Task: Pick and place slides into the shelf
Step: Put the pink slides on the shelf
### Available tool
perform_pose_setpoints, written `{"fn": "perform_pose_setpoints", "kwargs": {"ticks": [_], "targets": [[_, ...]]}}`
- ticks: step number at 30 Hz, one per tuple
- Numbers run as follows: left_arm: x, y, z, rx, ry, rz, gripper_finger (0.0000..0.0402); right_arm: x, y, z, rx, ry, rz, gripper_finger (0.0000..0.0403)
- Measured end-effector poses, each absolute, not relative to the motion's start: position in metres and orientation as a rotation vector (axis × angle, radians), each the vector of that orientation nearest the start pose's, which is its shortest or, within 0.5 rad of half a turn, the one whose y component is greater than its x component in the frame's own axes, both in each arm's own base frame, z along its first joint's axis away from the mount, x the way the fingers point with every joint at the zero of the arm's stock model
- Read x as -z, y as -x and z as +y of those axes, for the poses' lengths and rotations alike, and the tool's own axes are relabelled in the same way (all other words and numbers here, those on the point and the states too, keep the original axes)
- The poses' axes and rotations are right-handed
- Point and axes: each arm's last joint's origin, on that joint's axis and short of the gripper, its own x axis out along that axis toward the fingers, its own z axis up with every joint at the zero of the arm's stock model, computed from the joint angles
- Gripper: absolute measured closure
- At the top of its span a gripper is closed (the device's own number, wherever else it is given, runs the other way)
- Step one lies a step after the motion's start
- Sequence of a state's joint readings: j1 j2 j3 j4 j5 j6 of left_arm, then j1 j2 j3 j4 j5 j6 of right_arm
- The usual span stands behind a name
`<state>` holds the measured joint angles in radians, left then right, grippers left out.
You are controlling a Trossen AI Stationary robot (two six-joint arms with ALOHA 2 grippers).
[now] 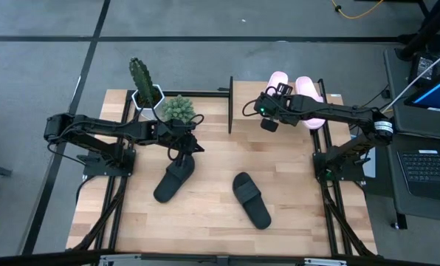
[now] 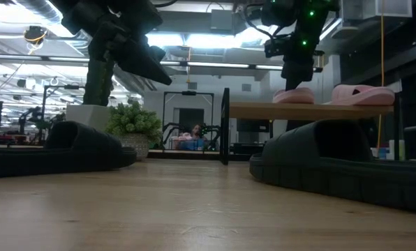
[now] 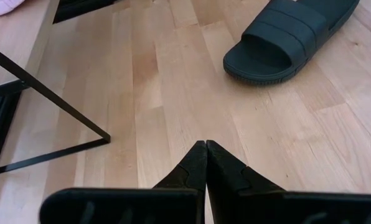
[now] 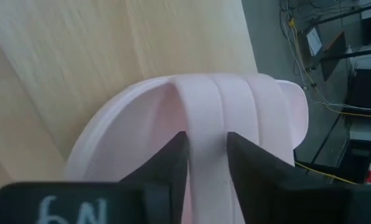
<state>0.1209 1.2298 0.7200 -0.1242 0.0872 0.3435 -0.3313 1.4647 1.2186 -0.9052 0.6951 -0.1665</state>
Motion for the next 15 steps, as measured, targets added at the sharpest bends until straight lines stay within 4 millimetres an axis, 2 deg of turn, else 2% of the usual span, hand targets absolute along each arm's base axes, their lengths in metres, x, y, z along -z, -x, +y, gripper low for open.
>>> {"fn": "perform_pose_setpoints", "kwargs": {"ticks": [9,15], "targets": [[-0.2278,-0.2512,0.0279,0.076,-0.266,0.629,0.0401,-0.2820,-0.2582,-0.1084,0.807,0.357,1.272,0.0389],[-0.2279,-0.2511,0.0279,0.076,-0.265,0.629,0.0401,-0.2809,-0.2549,-0.1074,0.798,0.365,1.313,0.0395]]}}
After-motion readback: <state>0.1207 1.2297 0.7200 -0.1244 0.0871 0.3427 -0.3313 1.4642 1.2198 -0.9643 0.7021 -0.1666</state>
